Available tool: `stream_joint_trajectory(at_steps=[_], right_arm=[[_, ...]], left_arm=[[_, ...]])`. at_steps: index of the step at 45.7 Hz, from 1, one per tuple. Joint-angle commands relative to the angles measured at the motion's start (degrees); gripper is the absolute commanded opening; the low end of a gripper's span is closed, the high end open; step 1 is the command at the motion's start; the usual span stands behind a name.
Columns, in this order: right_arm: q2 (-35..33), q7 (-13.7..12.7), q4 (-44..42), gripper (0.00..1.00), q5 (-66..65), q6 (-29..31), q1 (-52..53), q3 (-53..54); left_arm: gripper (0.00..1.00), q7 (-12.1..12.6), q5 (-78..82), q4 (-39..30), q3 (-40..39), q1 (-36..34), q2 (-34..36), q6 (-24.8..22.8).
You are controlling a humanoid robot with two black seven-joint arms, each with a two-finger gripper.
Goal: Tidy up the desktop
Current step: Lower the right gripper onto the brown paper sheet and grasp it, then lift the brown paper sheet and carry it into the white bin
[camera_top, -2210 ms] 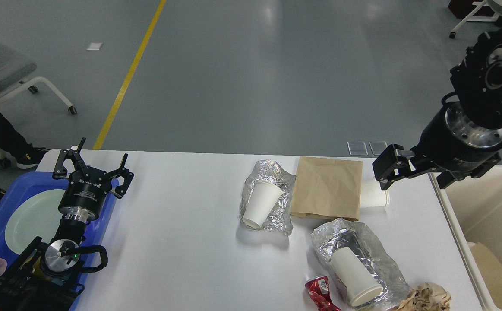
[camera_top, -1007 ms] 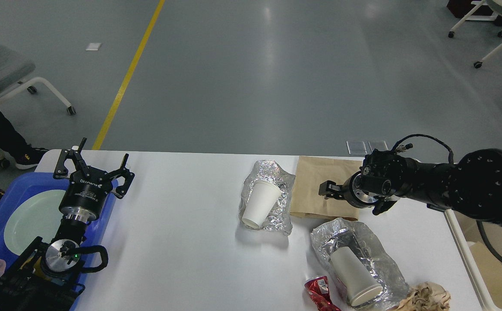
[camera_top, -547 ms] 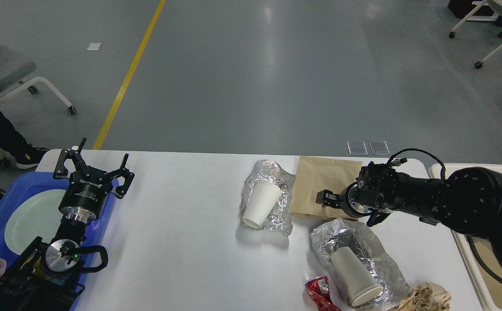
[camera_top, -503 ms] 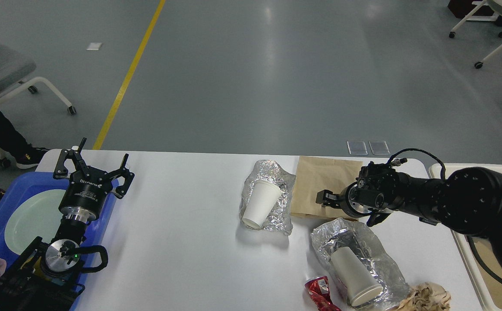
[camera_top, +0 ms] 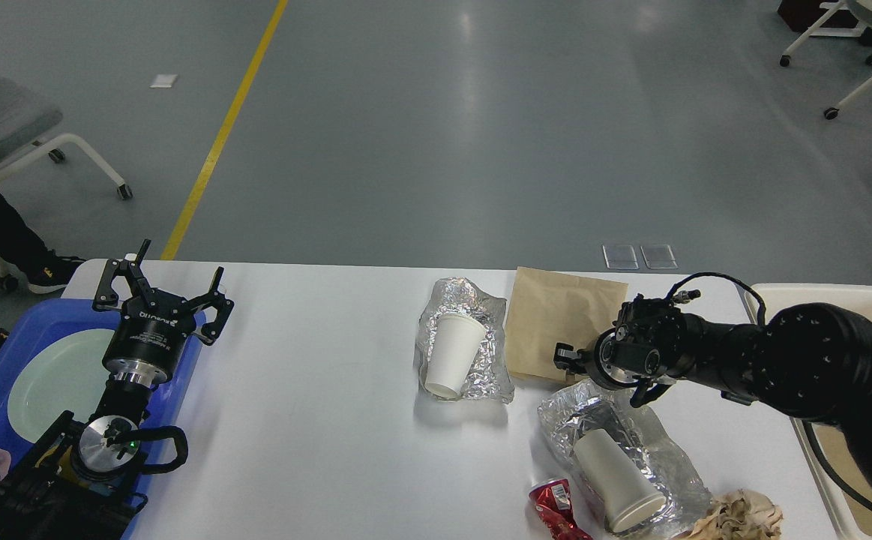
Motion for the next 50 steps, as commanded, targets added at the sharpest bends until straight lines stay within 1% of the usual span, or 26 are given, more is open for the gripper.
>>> stream_joint_trajectory(at_steps=[1, 13, 17, 22, 25, 28, 36, 41, 50], right_arm=[[0.03, -0.09, 0.12, 0.00, 0.00, 0.06, 0.01, -0.07], [0.03, -0.44, 1.00, 0.00, -0.09, 1.03, 0.54, -0.07], [0.03, -1.84, 1.26, 0.00, -0.09, 1.03, 0.80, -0.07], [0.03, -2.20, 1.44, 0.00, -0.09, 1.03, 1.15, -0.07], [-0.05, -2.20, 2.49, 0.00, 0.00, 1.12, 2.20, -0.07], [-0.58, -2.20, 5.65, 0.00, 0.09, 1.82, 5.89, -0.07], [-2.60, -2.20, 10.83, 0.00, 0.61, 8.32, 13.18, -0.42], [-4.97, -2.20, 15.66, 0.00, 1.58, 12.45, 19.59, -1.13], [-10.34, -1.76, 23.93, 0.00, 2.90, 25.62, 34.62, -5.16]], left_arm=[[0.99, -0.01, 0.00, 0.00, 0.01, 0.00, 0.00, 0.00], [0.99, -0.01, 0.00, 0.00, 0.01, 0.00, 0.00, 0.00], [0.99, -0.01, 0.00, 0.00, 0.01, 0.00, 0.00, 0.00], [0.99, -0.01, 0.00, 0.00, 0.01, 0.00, 0.00, 0.00], [0.99, -0.01, 0.00, 0.00, -0.07, 0.00, 0.00, 0.00], [0.99, -0.01, 0.00, 0.00, 0.01, 0.00, 0.00, 0.00], [0.99, -0.01, 0.00, 0.00, 0.01, 0.00, 0.00, 0.00], [0.99, -0.01, 0.00, -0.09, 0.01, 0.00, 0.00, 0.00], [0.99, -0.01, 0.00, 0.00, 0.01, 0.00, 0.00, 0.00]])
